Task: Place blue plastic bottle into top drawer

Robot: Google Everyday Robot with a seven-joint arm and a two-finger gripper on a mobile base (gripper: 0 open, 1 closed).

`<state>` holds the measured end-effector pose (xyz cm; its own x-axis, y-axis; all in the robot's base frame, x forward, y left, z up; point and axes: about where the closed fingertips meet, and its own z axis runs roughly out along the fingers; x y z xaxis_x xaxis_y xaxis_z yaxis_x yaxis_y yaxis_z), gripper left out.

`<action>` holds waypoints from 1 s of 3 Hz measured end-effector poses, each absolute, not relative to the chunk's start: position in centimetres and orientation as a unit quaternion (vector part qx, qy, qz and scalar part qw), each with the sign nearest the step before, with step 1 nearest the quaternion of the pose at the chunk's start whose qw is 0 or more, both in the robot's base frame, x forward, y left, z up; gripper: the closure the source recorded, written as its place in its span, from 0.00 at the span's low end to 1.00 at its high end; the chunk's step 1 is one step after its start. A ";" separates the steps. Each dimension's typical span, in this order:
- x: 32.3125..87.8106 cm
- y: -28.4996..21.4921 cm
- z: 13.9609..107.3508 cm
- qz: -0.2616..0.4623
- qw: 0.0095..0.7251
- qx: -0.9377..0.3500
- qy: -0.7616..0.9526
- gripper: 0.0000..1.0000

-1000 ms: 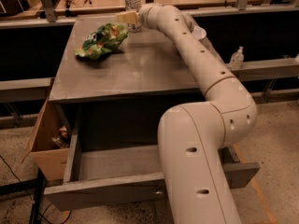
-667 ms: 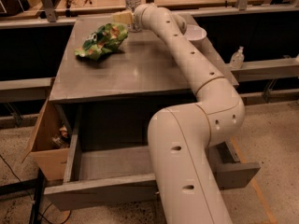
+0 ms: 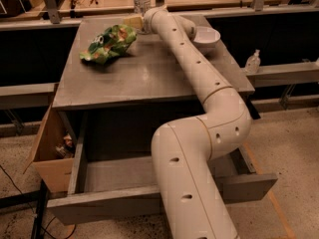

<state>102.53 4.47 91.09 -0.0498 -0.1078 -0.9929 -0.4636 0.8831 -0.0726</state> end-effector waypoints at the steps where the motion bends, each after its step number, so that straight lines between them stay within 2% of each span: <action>1: 103.0 4.1 90.1 0.142 0.659 -0.189 0.714 0.19; 3: 103.1 4.5 89.4 0.167 0.661 -0.180 0.709 0.65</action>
Offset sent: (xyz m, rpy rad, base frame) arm 0.0799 -0.0119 0.0019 0.0894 0.0152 0.0138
